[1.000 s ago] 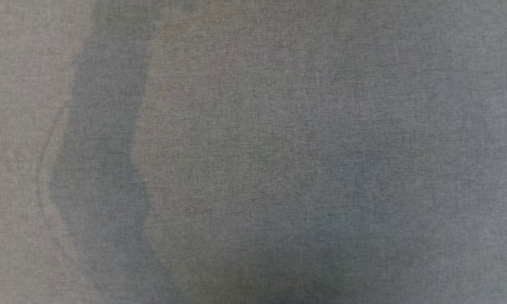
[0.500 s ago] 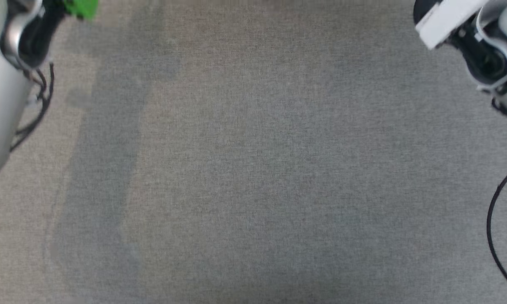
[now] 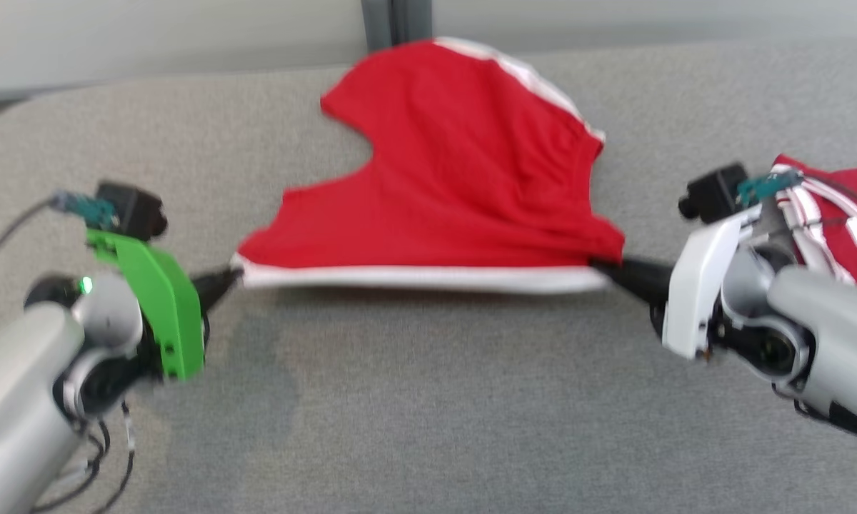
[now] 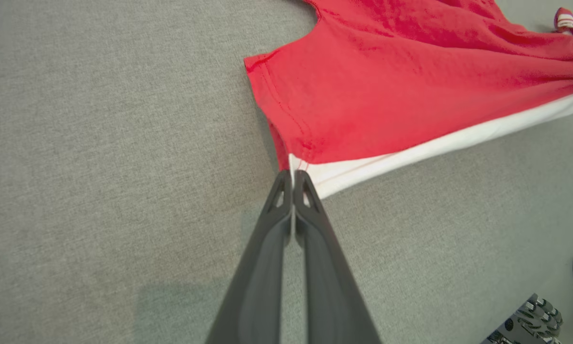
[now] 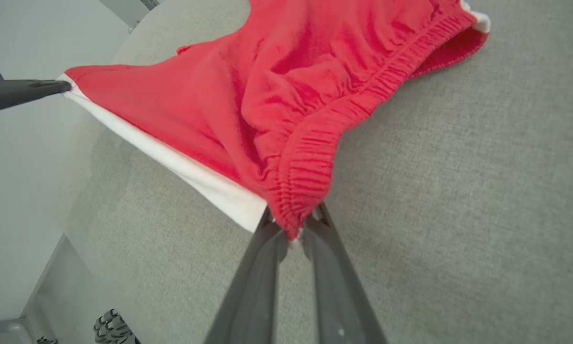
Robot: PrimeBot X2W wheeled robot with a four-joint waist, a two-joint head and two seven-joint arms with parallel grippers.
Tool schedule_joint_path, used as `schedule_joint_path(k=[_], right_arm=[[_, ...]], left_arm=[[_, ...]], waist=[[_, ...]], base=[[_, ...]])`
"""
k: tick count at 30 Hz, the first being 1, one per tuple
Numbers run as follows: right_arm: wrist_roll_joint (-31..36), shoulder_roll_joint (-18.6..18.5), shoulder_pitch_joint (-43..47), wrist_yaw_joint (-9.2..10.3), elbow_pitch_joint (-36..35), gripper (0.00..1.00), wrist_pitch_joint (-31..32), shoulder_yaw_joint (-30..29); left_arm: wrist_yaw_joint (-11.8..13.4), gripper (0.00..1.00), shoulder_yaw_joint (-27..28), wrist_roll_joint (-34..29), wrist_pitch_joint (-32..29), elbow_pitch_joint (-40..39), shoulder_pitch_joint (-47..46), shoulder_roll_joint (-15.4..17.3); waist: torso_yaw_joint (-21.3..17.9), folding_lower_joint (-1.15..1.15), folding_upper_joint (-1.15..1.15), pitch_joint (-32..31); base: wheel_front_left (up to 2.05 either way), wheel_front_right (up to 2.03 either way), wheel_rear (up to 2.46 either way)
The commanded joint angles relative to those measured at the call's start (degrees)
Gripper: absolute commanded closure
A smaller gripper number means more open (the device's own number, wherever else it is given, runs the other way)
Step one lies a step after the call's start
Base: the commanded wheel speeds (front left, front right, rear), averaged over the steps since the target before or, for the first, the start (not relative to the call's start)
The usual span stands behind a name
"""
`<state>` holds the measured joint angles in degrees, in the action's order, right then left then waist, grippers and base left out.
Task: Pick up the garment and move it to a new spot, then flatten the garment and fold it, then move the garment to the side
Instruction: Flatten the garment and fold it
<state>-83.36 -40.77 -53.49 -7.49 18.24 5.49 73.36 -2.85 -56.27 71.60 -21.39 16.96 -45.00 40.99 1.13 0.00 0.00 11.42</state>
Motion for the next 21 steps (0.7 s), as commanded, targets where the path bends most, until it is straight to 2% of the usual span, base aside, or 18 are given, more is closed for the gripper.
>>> schedule_joint_path(k=[1, 5, 12, 16, 21], right_arm=[[-0.8, -0.9, 2.3, -0.01, -1.0, 1.00, 1.6, 0.1], [-0.5, -3.8, 7.5, -0.01, -4.2, 1.00, 5.3, 0.1], [-2.7, -10.2, 14.4, -0.01, -11.3, 1.00, 5.8, 0.1], [-2.5, -12.5, 16.1, 0.00, -13.2, 1.00, 7.0, 0.1], [-2.2, -12.2, 16.0, 0.02, -14.8, 1.00, 8.0, -0.3]], left_arm=[[1.2, 1.00, -0.6, 1.1, -1.1, -2.4, 2.7, 1.9], [3.7, 1.00, -2.8, 2.9, -5.1, -12.9, 8.4, 7.2], [9.4, 1.00, -3.3, 6.7, -7.1, -29.0, 15.0, 15.1], [11.2, 1.00, -2.5, 8.3, -7.2, -32.8, 16.1, 17.7], [11.7, 1.00, -0.4, 9.8, -6.6, -33.8, 14.8, 19.2]], waist=[[-1.9, 0.00, 0.00, -8.1], [-2.2, 0.00, 0.00, -9.6], [-2.7, 0.00, 0.00, -10.4], [-3.3, 0.00, 0.00, -9.9], [-4.7, 0.00, 0.00, -8.4]], base=[[0.00, 0.00, 0.00], [0.00, 0.00, 0.00], [0.00, 0.00, 0.00], [0.00, 0.00, 0.00], [0.00, 0.00, 0.00]])
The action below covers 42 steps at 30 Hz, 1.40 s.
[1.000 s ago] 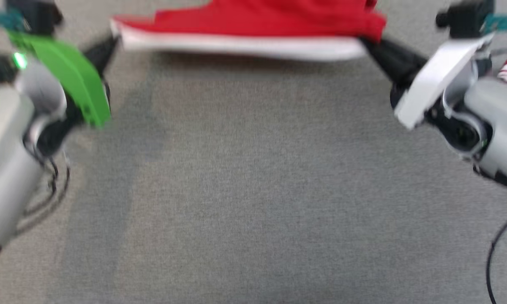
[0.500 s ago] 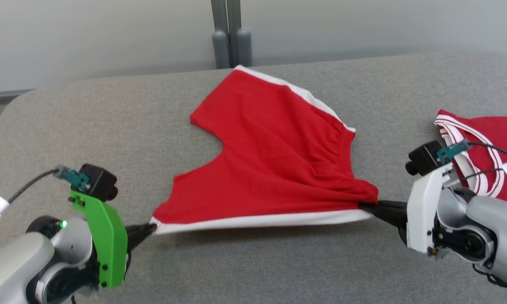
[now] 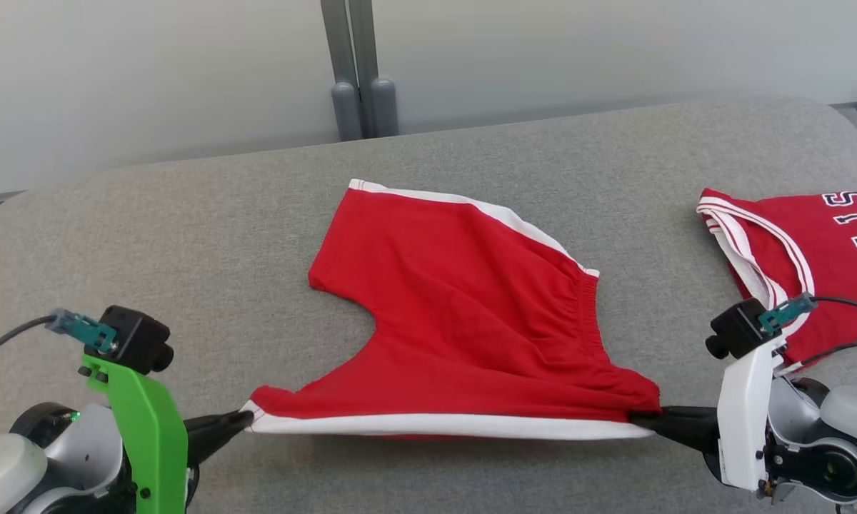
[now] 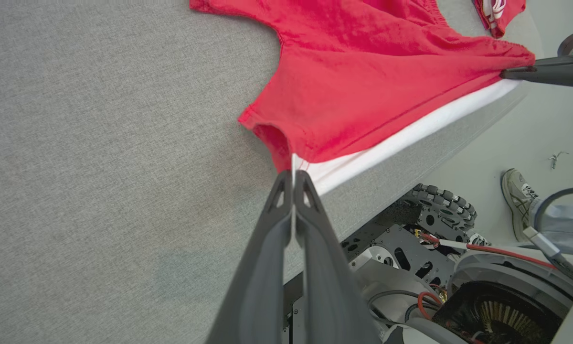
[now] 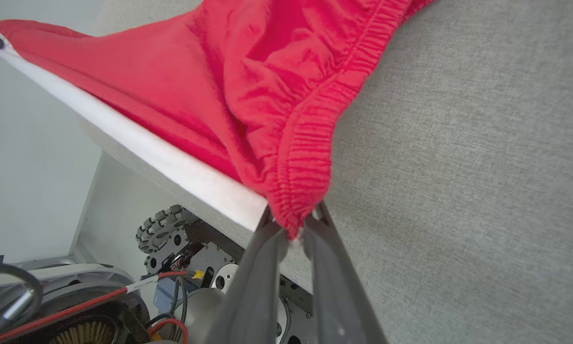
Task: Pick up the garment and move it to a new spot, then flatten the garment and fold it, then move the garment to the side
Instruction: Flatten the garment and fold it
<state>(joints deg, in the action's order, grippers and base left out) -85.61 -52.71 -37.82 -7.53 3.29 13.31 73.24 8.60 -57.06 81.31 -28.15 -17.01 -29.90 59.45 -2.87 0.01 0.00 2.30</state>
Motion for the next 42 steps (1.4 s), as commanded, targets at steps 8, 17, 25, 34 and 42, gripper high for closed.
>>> schedule_joint_path(k=[8, 17, 25, 34, 42], right_arm=[[-3.7, 1.5, -5.6, 0.07, -0.9, 1.00, 3.4, -4.2], [-13.1, 4.3, -17.4, 0.05, 3.8, 1.00, 14.7, -9.0], [-17.2, 8.3, -24.2, 0.02, 8.6, 1.00, 18.4, -11.0], [-19.9, 11.0, -28.5, 0.02, 11.7, 1.00, 19.4, -11.3], [-22.6, 12.0, -30.4, 0.02, 11.7, 0.66, 17.9, -12.5]], left_arm=[[-1.6, 1.00, 2.3, -0.4, -6.8, 3.9, -8.7, -0.3], [-4.0, 1.00, 4.2, -1.7, -19.0, 12.5, -25.4, -5.8], [-4.9, 1.00, 4.9, -4.4, -24.9, 23.7, -39.2, -13.4], [-6.2, 1.00, 4.2, -7.5, -28.8, 33.5, -49.0, -18.0], [-8.6, 1.00, 4.3, -9.2, -26.7, 40.5, -51.9, -20.2]], waist=[[-3.3, -0.01, 0.00, 6.7], [-5.5, -0.01, 0.00, 18.8], [-6.8, -0.01, 0.00, 26.4], [-9.5, -0.01, 0.00, 31.9], [-10.8, -0.01, 0.00, 32.6]], base=[[0.00, 0.00, 0.00], [0.00, 0.00, 0.00], [0.00, 0.00, 0.00], [0.00, 0.00, 0.00], [0.00, 0.00, 0.00]])
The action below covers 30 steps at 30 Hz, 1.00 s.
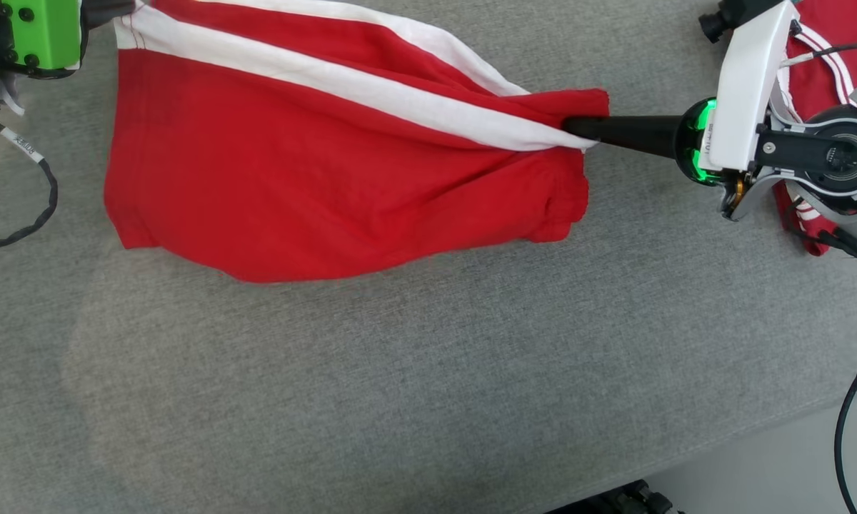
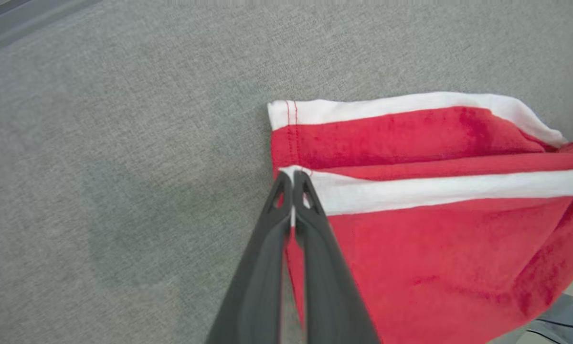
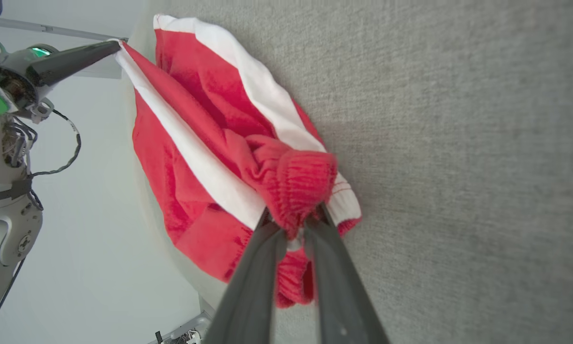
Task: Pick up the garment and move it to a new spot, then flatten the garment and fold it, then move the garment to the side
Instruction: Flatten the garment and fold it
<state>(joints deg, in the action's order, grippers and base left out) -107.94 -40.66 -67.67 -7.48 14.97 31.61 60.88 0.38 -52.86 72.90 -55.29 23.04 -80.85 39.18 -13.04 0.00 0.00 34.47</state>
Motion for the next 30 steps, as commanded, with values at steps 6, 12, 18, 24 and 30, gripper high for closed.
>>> schedule_joint_path(k=[6, 12, 18, 24, 30], right_arm=[[-0.5, 0.0, -0.2, -0.03, 0.3, 0.00, -1.3, 0.4], [-1.1, 0.0, 1.2, -0.03, 0.8, 0.00, -2.4, 0.7], [-1.7, -2.0, 4.2, -0.03, -0.2, 0.00, -5.0, -0.1], [2.9, -6.0, 9.5, -0.03, -5.4, 0.00, -15.4, -3.8], [15.0, -9.1, 18.2, -0.03, -10.5, 0.00, -36.3, -6.5]], left_arm=[[-2.3, 0.00, -0.3, -2.1, 4.7, 5.5, 1.1, -1.5], [-4.4, 0.00, -0.7, -2.6, 8.3, 9.5, 3.1, -2.7], [-6.4, 0.00, -1.8, -3.4, 12.1, 11.7, 6.2, -3.1], [-7.4, 0.00, -2.6, -2.7, 15.3, 11.2, 10.5, -2.7], [-7.8, 0.00, -3.6, -3.4, 22.2, 9.7, 15.7, -1.6]], waist=[[-1.0, 0.00, 0.00, -1.1], [-1.2, 0.00, 0.00, -4.2], [-1.3, 0.00, 0.00, -9.4], [-1.4, 0.00, 0.00, -13.7], [-2.1, 0.00, 0.00, -16.7]], base=[[0.00, 0.00, 0.00], [0.00, 0.00, 0.00], [0.00, 0.00, 0.00], [0.00, 0.00, 0.00], [0.00, 0.00, 0.00]])
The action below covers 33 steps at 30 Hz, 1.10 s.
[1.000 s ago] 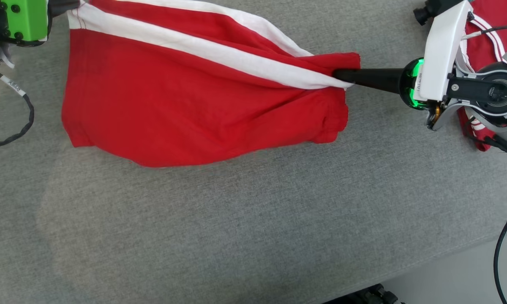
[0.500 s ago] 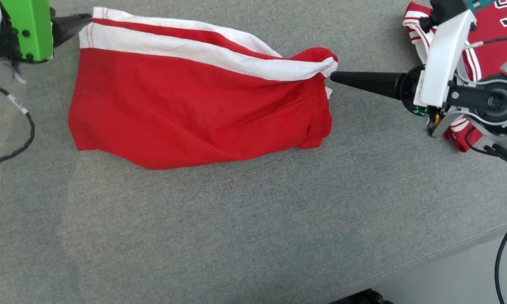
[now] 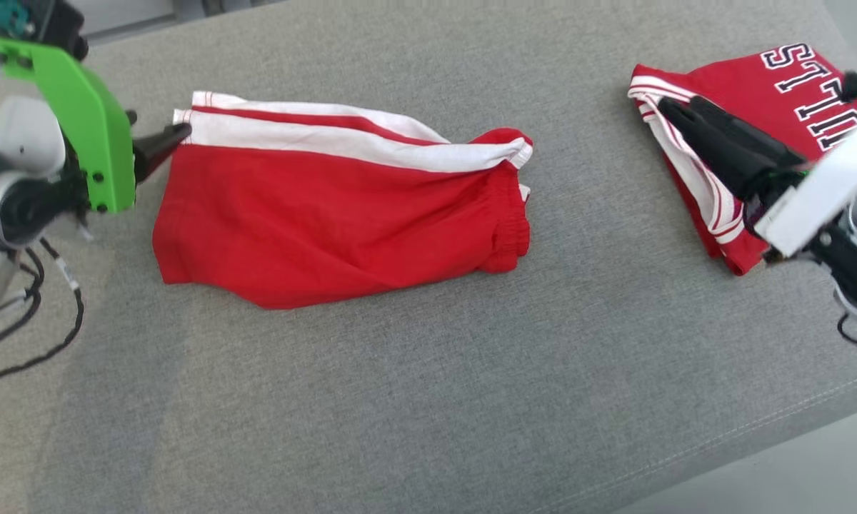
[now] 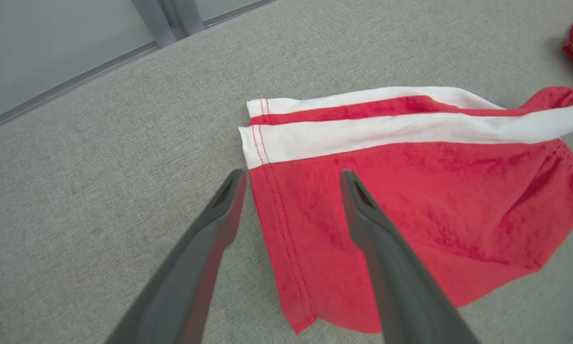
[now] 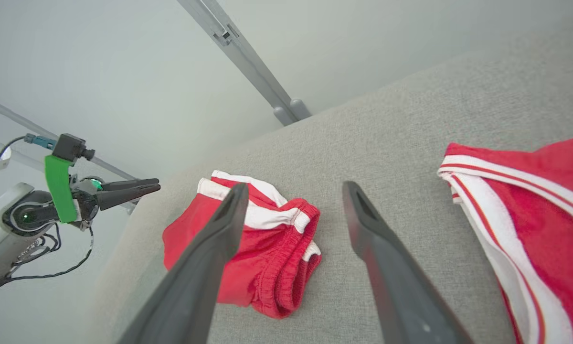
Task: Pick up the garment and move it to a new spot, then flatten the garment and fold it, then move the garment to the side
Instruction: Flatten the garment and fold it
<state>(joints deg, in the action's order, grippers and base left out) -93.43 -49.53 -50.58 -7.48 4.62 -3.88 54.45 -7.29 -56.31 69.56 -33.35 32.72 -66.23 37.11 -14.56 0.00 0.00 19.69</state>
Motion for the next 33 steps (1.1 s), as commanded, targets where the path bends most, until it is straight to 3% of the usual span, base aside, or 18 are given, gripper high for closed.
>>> schedule_joint_path(k=[1, 3, 6, 11, 15, 21, 29, 30, 31, 33], right_arm=[[2.2, -0.6, 2.5, -0.03, -0.4, 0.00, -3.9, -0.3], [4.8, -0.7, 5.5, -0.03, -0.6, 0.00, -8.8, -0.9], [8.4, 1.0, 9.7, -0.03, 0.0, 0.00, -11.2, -4.7], [15.8, 8.9, 17.9, -0.03, -0.3, 0.00, -11.2, -17.3], [19.6, 14.0, 23.6, -0.03, -1.6, 0.00, -11.3, -23.5], [22.4, 17.1, 29.2, -0.03, -3.1, 0.00, -11.3, -27.6], [22.4, 19.0, 30.9, -0.03, -3.8, 0.00, -11.3, -28.2], [21.6, 19.3, 31.1, -0.03, -3.9, 0.00, -11.3, -28.4], [20.5, 19.6, 31.4, -0.03, -4.2, 0.00, -11.3, -28.7], [19.5, 19.3, 32.0, -0.03, -4.1, 0.00, -11.3, -29.2]], left_arm=[[-0.2, 0.00, -0.3, 0.1, 0.8, -0.3, 1.8, 0.7], [-0.2, 0.00, -0.6, 0.7, 1.5, -0.4, 3.4, 1.2], [-0.2, 0.00, -1.1, 1.5, 1.5, -0.1, 5.5, 2.2], [-0.2, 0.00, -1.4, 2.4, 0.8, 1.8, 6.8, 3.1], [-0.2, 0.00, -1.2, 2.4, 1.1, 4.1, 6.6, 3.0], [-0.2, 0.00, -0.2, 5.7, -1.1, 7.1, 7.0, 2.3], [-0.2, 0.00, -0.4, 8.9, -3.0, 5.8, 7.5, 0.4], [-0.2, 0.04, -0.3, 9.3, -3.3, 5.1, 7.5, 0.3], [-0.2, 0.37, -0.2, 9.9, -3.6, 4.3, 7.4, 0.5], [-0.2, 0.79, 0.3, 11.2, -3.7, 3.1, 7.5, 0.8]], waist=[[-0.7, 0.00, 0.00, -2.1], [-1.1, 0.00, 0.00, -2.6], [-2.0, 0.00, 0.00, -2.7], [-3.7, 0.00, 0.00, -0.8], [-4.6, 0.00, 0.00, 1.3], [-5.6, 0.00, 0.00, 3.1], [-6.0, 0.00, 0.00, 3.1], [-5.9, 0.00, 0.00, 3.0], [-5.7, 0.00, 0.00, 2.8], [-5.3, 0.00, 0.00, 2.4]], base=[[0.00, 0.00, 0.00], [0.00, 0.00, 0.00], [0.00, 0.00, 0.00], [0.00, 0.00, 0.00], [0.00, 0.00, 0.00], [0.00, 0.00, 0.00], [0.00, 0.00, 0.00], [0.00, 0.00, 0.00], [0.00, 0.00, 0.00], [0.00, 0.00, 0.00]])
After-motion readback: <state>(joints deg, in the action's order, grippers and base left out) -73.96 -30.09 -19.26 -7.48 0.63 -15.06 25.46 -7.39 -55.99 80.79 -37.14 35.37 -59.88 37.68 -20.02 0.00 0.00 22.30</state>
